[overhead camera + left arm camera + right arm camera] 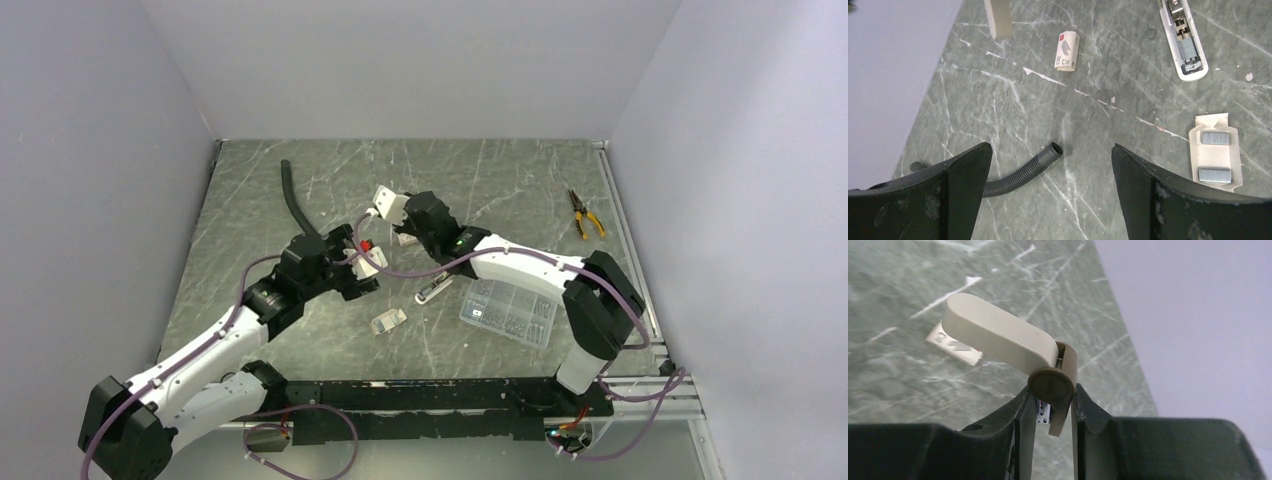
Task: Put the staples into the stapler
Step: Place the stapler at the center of the board.
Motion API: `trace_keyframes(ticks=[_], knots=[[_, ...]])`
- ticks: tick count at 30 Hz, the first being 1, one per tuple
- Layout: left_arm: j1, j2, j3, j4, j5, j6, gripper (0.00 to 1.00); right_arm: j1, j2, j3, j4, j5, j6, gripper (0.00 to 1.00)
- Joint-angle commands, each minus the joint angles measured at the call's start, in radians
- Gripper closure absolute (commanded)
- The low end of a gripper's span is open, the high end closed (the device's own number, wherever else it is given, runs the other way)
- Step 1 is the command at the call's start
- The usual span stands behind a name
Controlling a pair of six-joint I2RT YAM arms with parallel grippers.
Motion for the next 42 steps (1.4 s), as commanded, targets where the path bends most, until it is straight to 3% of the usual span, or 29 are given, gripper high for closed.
trace_keyframes(ticks=[1, 12, 17, 22, 33, 42], knots=[[0.023, -0.043, -0.029, -0.019, -0.025, -0.047, 0.06, 0.027, 0.041, -0.026, 0.142, 0.257, -0.143, 0.73], [0.064, -0.066, -0.083, 0.008, -0.103, -0.058, 0.06, -0.004, 0.23, -0.044, 0.17, 0.278, -0.168, 0.65], [0.068, -0.067, -0.087, 0.016, -0.115, -0.062, 0.06, -0.077, 0.312, 0.019, 0.101, 0.196, -0.096, 0.63], [0.07, -0.07, -0.103, 0.037, -0.128, -0.058, 0.06, -0.095, 0.34, 0.017, 0.095, 0.15, -0.09, 0.54], [0.07, -0.077, -0.111, 0.051, -0.131, -0.053, 0.06, -0.224, 0.254, 0.137, -0.174, -0.157, 0.137, 0.42], [0.07, 0.025, -0.005, -0.029, -0.06, -0.058, 0.05, -0.423, 0.247, 0.296, -0.434, -0.622, 0.144, 0.32]])
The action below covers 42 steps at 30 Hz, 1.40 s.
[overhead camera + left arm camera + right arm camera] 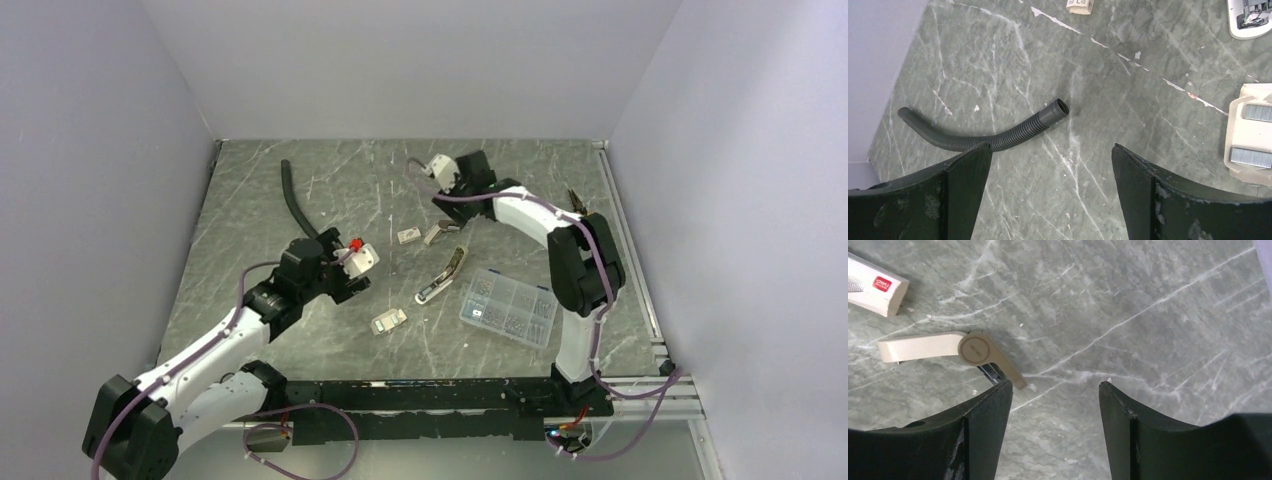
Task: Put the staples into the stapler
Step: Place the stapler at the center of the board, then pick up the stapler from the center of the board.
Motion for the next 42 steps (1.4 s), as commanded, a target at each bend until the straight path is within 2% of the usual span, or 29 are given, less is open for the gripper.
trace_keyframes(ticks=[1, 6, 15, 23, 30, 33, 37, 39, 42], knots=[[0.004, 0.058, 0.095, -0.042, 0.074, -0.017, 0.05, -0.074, 0.011, 0.123, -0.202, -0.343, -0.004, 0.32], [0.006, 0.081, 0.128, -0.069, 0.112, -0.018, 0.05, -0.118, 0.11, 0.218, -0.327, -0.48, -0.094, 0.32], [0.006, 0.102, 0.146, -0.071, 0.14, -0.024, 0.05, -0.137, 0.275, 0.341, -0.456, -0.57, -0.233, 0.32], [0.006, 0.114, 0.131, -0.027, 0.146, -0.022, 0.05, -0.144, 0.34, 0.416, -0.51, -0.662, -0.263, 0.41], [0.006, 0.11, 0.12, -0.002, 0.139, -0.02, 0.05, -0.146, 0.37, 0.486, -0.543, -0.682, -0.237, 0.47], [0.006, 0.107, 0.116, 0.0, 0.139, -0.021, 0.05, -0.146, 0.401, 0.538, -0.573, -0.67, -0.223, 0.58], [0.006, 0.114, 0.12, 0.007, 0.127, -0.024, 0.05, -0.145, 0.372, 0.554, -0.565, -0.66, -0.199, 0.84], [0.006, 0.132, 0.14, -0.003, 0.129, -0.048, 0.05, -0.142, 0.302, 0.499, -0.499, -0.651, -0.174, 0.9], [0.012, 0.196, 0.219, -0.084, 0.179, -0.1, 0.05, -0.107, 0.13, 0.306, -0.299, -0.558, -0.145, 0.95]])
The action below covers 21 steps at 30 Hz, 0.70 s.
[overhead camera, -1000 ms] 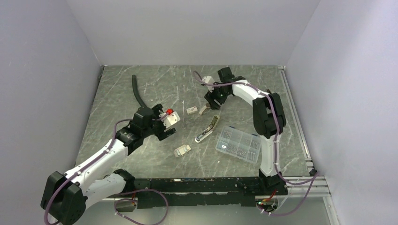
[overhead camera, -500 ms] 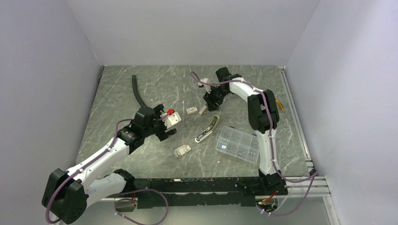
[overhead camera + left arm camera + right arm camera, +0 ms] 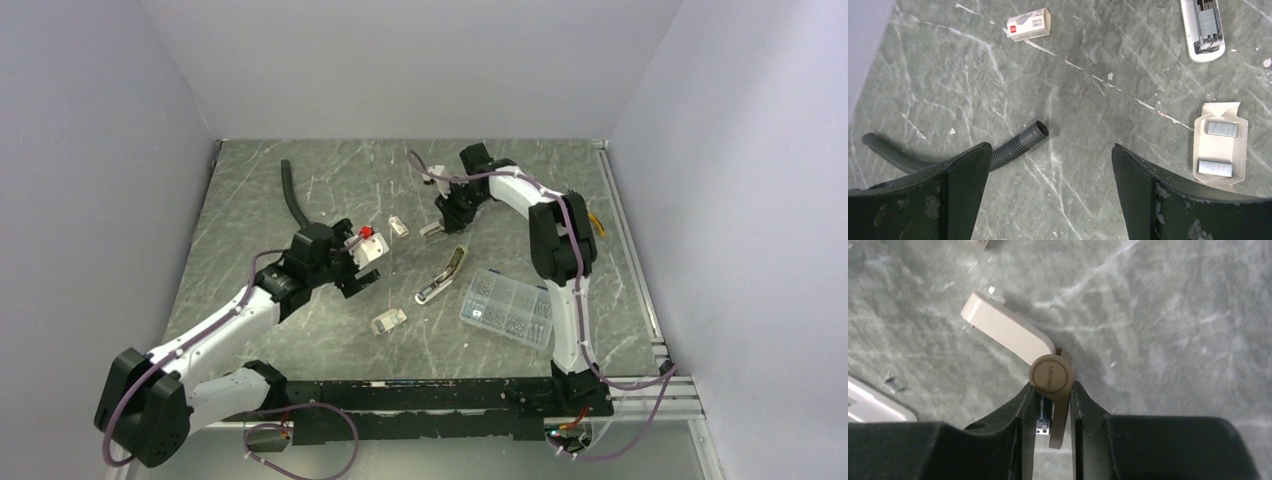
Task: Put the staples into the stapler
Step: Pick up the stapler from the center of the board.
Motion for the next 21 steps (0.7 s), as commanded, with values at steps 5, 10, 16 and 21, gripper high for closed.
trace_keyframes(ticks=[5, 10, 16, 21], knots=[[0.121, 0.234, 0.329, -0.238, 0.321, -0.219, 0.05, 0.092, -0.498, -0.474, 0.532, 0.217, 0.055, 1.0], [0.301, 0.376, 0.532, -0.317, 0.616, -0.401, 0.05, 0.116, -0.593, -0.516, 0.591, 0.277, 0.072, 1.0], [0.331, 0.579, 0.811, -0.438, 0.866, -0.502, 0.05, 0.182, -0.632, -0.427, 0.5, 0.314, 0.056, 1.0], [0.316, 0.676, 0.902, -0.376, 0.912, -0.685, 0.05, 0.267, -0.661, -0.416, 0.458, 0.387, 0.042, 1.0]])
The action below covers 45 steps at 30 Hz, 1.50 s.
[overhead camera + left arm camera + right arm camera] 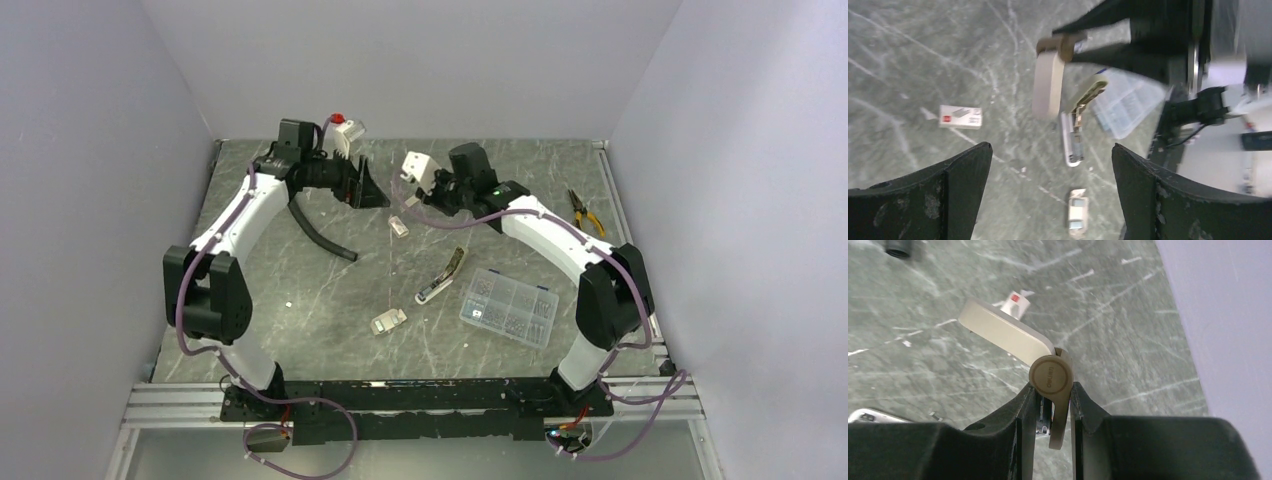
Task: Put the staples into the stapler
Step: Pick up the stapler from the center of the board.
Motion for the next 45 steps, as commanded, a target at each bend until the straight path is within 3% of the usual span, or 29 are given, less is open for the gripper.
trace_keyframes(ticks=[1, 14, 24, 34, 38, 40, 42, 45], knots=[[-0.02, 0.064, 0.081, -0.003, 0.135, -0.198, 0.07, 0.074, -0.064, 0.046, -0.02, 0.061, -0.006, 1.0], [-0.057, 0.214, 0.051, 0.187, 0.241, -0.395, 0.11, 0.12, -0.073, 0.027, -0.025, 0.062, 0.014, 1.0], [-0.081, 0.308, 0.05, 0.267, 0.303, -0.47, 0.35, 0.122, -0.07, 0.025, -0.031, 0.03, 0.023, 0.99], [-0.11, 0.334, 0.03, 0.397, 0.353, -0.562, 0.51, 0.123, -0.055, 0.011, -0.026, 0.023, 0.013, 0.98], [-0.116, 0.338, 0.022, 0.43, 0.376, -0.582, 0.61, 0.123, -0.05, 0.007, -0.027, 0.018, 0.005, 0.97], [-0.116, 0.341, 0.01, 0.471, 0.394, -0.607, 0.71, 0.123, -0.047, 0.005, -0.029, 0.015, 0.003, 0.96], [-0.116, 0.335, 0.003, 0.478, 0.398, -0.6, 0.93, 0.123, -0.041, 0.002, -0.031, 0.009, 0.003, 0.89], [-0.116, 0.296, 0.003, 0.331, 0.354, -0.42, 0.97, 0.12, -0.055, -0.009, -0.034, 0.012, 0.016, 0.73]])
